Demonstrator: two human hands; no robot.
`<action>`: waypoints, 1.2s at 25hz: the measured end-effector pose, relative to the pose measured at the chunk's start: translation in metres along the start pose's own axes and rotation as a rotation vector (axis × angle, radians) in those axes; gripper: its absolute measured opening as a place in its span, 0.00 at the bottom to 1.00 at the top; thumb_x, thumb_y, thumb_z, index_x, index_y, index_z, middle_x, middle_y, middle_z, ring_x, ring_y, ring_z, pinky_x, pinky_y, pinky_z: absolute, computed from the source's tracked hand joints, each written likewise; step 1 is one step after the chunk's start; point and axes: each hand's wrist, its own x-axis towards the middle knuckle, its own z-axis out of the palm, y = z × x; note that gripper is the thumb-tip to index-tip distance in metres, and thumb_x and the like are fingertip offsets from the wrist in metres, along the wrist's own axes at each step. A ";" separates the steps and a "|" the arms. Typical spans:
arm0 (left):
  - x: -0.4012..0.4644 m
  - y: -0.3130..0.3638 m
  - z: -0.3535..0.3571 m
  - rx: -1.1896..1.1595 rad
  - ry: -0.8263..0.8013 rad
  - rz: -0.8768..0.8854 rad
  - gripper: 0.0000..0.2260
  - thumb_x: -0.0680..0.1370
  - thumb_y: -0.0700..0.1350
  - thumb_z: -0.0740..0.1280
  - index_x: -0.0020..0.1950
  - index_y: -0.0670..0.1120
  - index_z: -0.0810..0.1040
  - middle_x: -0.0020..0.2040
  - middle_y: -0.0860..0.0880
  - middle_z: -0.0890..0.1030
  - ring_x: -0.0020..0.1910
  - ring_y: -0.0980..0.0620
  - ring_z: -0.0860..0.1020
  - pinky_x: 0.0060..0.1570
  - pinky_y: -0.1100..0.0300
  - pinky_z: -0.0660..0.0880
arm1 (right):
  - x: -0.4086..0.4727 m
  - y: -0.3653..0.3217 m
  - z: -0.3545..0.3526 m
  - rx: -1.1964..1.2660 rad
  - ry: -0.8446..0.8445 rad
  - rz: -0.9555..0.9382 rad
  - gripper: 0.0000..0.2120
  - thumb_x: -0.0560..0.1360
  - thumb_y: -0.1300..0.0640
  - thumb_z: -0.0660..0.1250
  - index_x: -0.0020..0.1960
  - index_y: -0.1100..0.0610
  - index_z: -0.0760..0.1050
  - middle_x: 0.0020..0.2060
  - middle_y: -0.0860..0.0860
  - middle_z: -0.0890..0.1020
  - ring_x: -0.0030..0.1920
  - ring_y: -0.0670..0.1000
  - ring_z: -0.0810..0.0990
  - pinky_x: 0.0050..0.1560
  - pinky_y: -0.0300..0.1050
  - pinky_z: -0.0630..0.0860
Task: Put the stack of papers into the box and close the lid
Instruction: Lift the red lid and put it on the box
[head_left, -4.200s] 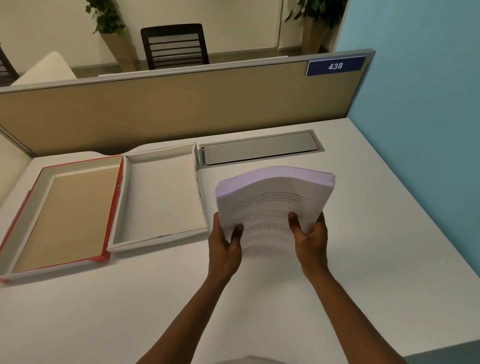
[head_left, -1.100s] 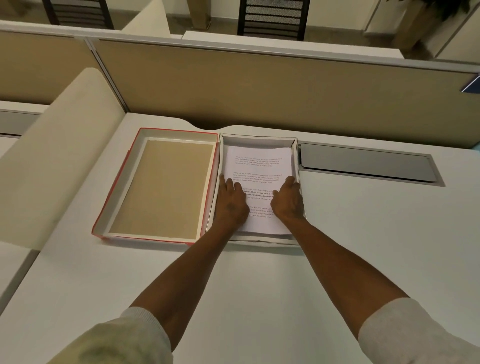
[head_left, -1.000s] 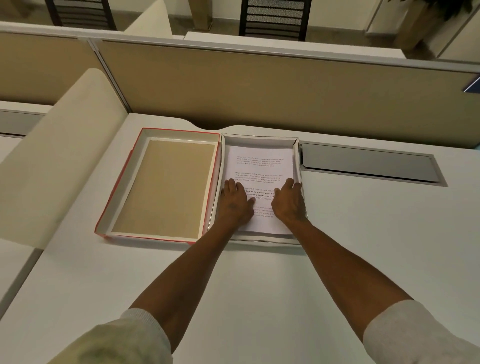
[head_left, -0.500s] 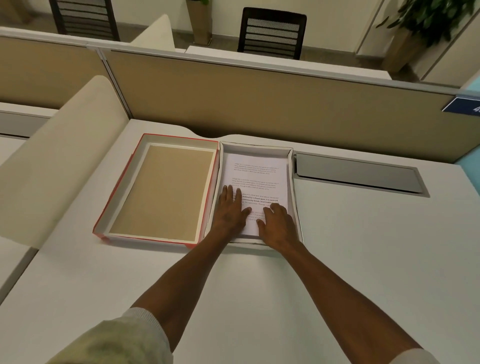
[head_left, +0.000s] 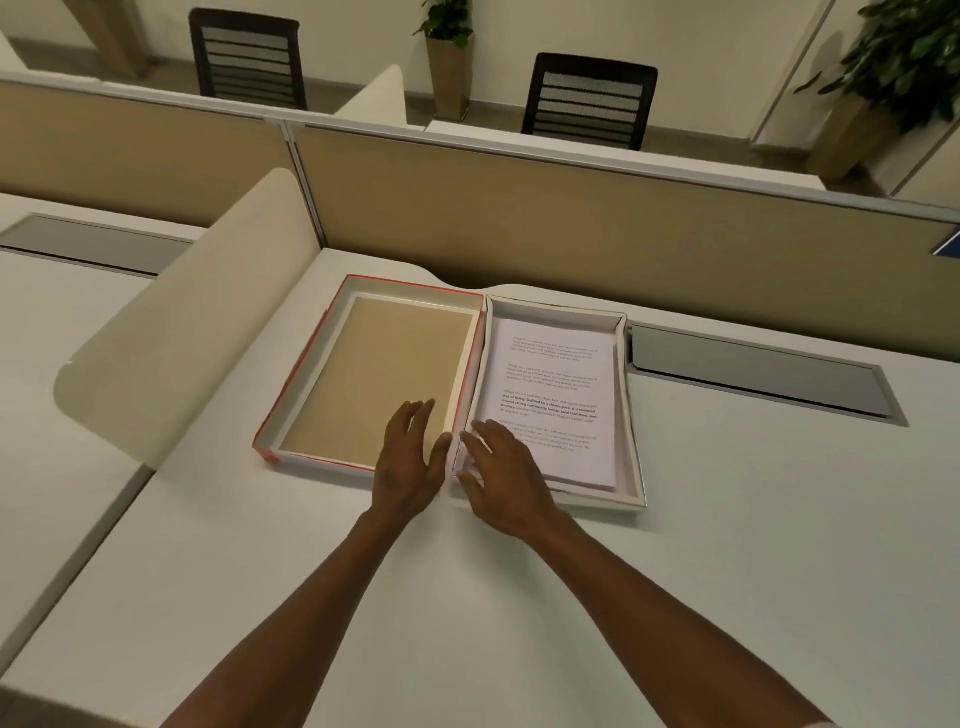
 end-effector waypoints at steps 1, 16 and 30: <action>0.001 -0.008 -0.009 0.009 0.031 -0.023 0.25 0.81 0.51 0.66 0.77 0.45 0.68 0.77 0.42 0.68 0.77 0.42 0.66 0.73 0.45 0.68 | 0.000 -0.009 0.006 -0.051 -0.031 -0.056 0.27 0.81 0.43 0.59 0.77 0.51 0.63 0.79 0.51 0.61 0.80 0.55 0.56 0.78 0.57 0.53; 0.038 -0.114 -0.106 0.055 0.204 -0.599 0.29 0.76 0.43 0.71 0.74 0.37 0.69 0.69 0.33 0.74 0.68 0.33 0.72 0.67 0.41 0.72 | -0.014 -0.024 0.032 -0.291 -0.189 -0.123 0.30 0.83 0.46 0.55 0.81 0.54 0.51 0.81 0.52 0.48 0.81 0.57 0.41 0.78 0.62 0.44; 0.005 -0.092 -0.135 -0.321 0.365 -0.272 0.23 0.75 0.36 0.67 0.70 0.48 0.77 0.61 0.47 0.76 0.37 0.54 0.77 0.46 0.58 0.73 | 0.054 -0.076 -0.024 0.377 0.148 0.161 0.22 0.78 0.41 0.66 0.65 0.54 0.77 0.58 0.52 0.84 0.56 0.51 0.81 0.59 0.46 0.76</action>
